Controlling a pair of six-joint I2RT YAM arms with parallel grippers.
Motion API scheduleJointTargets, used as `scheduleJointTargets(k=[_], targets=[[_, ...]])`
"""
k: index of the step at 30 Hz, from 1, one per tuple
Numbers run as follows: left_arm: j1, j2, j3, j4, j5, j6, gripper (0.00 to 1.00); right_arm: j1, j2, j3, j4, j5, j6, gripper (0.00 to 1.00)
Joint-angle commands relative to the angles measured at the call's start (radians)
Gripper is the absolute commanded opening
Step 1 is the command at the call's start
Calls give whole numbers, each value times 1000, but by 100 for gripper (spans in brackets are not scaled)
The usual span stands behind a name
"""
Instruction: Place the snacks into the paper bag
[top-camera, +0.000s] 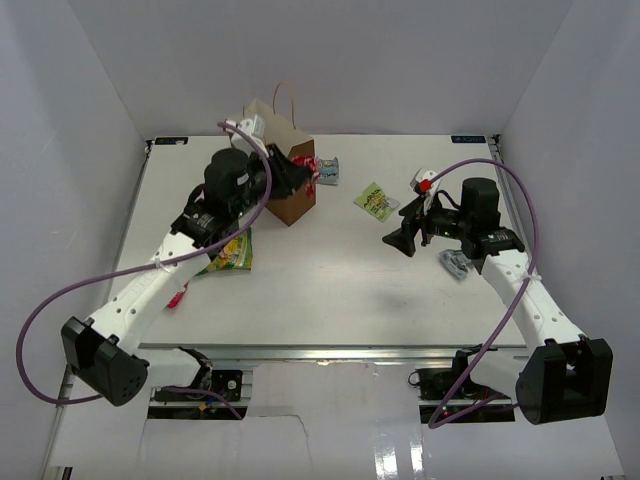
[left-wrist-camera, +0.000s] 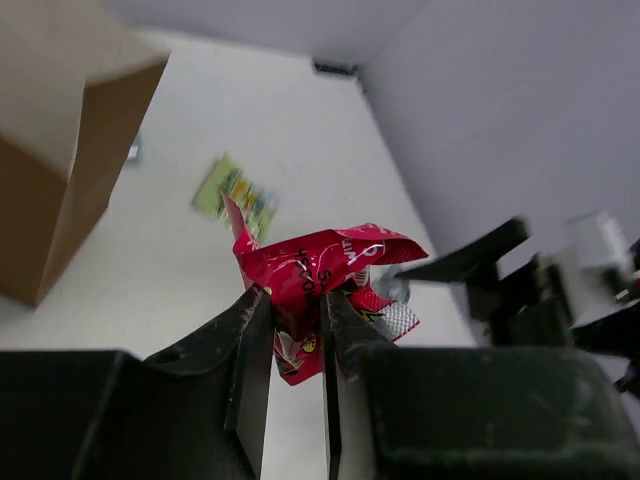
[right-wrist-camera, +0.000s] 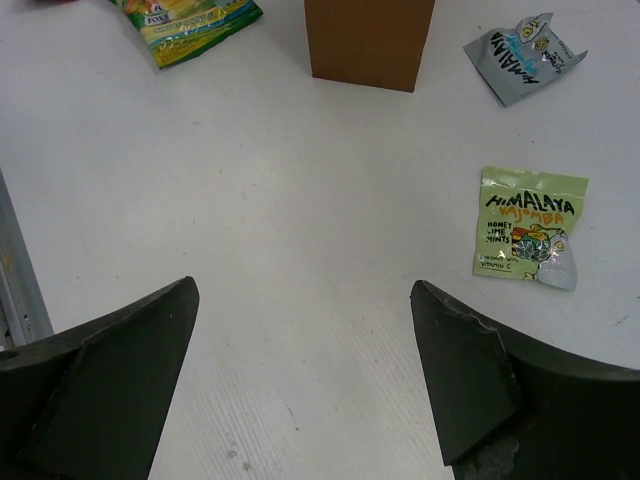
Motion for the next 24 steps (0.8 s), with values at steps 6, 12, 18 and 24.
scheduleJointTargets(k=[6, 12, 18, 24], targets=[[9, 321, 580, -14, -180, 154, 5, -19, -28, 6, 21, -4, 8, 92], [69, 487, 779, -98, -283, 161, 5, -48, -54, -7, 18, -4, 6, 92], [100, 532, 812, -153, -335, 152, 5, -74, -65, -20, 18, -5, 6, 92], [125, 536, 764, -180, -343, 143, 7, -78, -56, -12, 19, -7, 6, 92]])
